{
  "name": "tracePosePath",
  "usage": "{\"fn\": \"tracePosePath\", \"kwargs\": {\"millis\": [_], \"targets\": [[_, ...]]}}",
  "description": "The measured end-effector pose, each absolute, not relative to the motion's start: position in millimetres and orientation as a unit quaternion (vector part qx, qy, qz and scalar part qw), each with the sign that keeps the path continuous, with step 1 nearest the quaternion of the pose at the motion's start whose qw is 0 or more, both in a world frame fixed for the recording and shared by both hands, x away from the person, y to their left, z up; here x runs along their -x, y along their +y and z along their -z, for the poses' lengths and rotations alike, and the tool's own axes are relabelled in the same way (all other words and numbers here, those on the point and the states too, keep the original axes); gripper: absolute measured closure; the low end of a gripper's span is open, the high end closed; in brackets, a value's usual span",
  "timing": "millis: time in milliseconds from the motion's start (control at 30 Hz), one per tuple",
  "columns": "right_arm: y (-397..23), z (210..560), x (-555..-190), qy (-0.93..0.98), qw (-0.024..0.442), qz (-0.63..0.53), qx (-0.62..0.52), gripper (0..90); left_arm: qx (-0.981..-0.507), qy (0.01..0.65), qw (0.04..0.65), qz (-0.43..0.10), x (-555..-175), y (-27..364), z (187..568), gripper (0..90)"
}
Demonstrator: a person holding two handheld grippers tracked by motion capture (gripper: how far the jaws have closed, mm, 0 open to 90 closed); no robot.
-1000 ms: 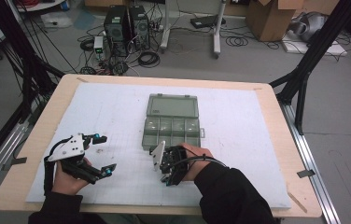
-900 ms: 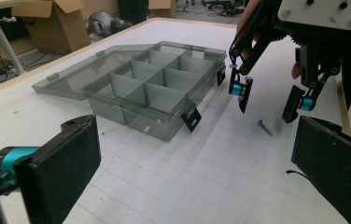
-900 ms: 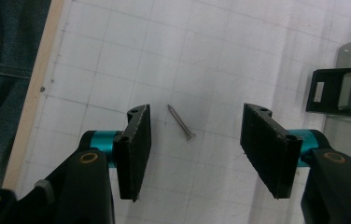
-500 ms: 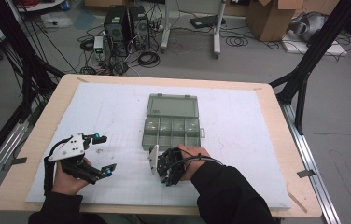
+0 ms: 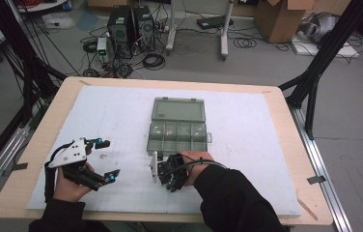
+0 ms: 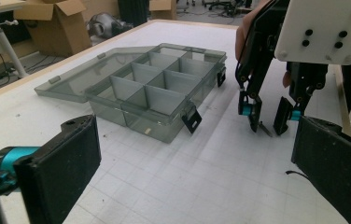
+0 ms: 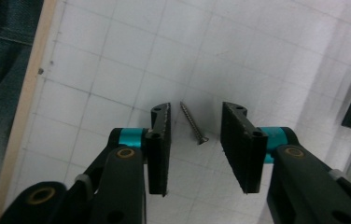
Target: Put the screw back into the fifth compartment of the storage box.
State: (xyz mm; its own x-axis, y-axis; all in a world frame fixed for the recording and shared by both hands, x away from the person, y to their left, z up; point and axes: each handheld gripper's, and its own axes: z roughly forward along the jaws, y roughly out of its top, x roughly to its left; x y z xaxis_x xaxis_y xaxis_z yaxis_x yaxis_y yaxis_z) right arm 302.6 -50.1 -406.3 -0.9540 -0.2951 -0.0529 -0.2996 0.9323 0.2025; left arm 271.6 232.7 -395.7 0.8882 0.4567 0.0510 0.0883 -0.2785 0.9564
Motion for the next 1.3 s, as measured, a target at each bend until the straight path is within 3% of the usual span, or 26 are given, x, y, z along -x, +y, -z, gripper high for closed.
{"fn": "tracePosePath", "kwargs": {"millis": [233, 500, 967, 1300], "targets": [[-46.4, 405.9, -305.2, 0.985, -0.008, -0.089, 0.147, 70.9, -0.784, 0.173, 0.574, -0.162, -271.3, 231.4, 395.3, 1.8], [-45.9, 406.0, -311.0, 0.988, -0.022, -0.085, 0.13, 84.2, -0.785, 0.17, 0.572, -0.164, -270.9, 231.6, 394.7, 1.7], [-47.1, 405.0, -311.4, 0.99, -0.025, -0.086, 0.104, 85.5, -0.786, 0.17, 0.572, -0.162, -271.4, 230.5, 395.2, 1.7], [-62.7, 393.4, -312.9, 0.984, -0.009, -0.154, 0.087, 85.6, -0.786, 0.169, 0.571, -0.163, -271.2, 230.4, 394.6, 1.8]]}}
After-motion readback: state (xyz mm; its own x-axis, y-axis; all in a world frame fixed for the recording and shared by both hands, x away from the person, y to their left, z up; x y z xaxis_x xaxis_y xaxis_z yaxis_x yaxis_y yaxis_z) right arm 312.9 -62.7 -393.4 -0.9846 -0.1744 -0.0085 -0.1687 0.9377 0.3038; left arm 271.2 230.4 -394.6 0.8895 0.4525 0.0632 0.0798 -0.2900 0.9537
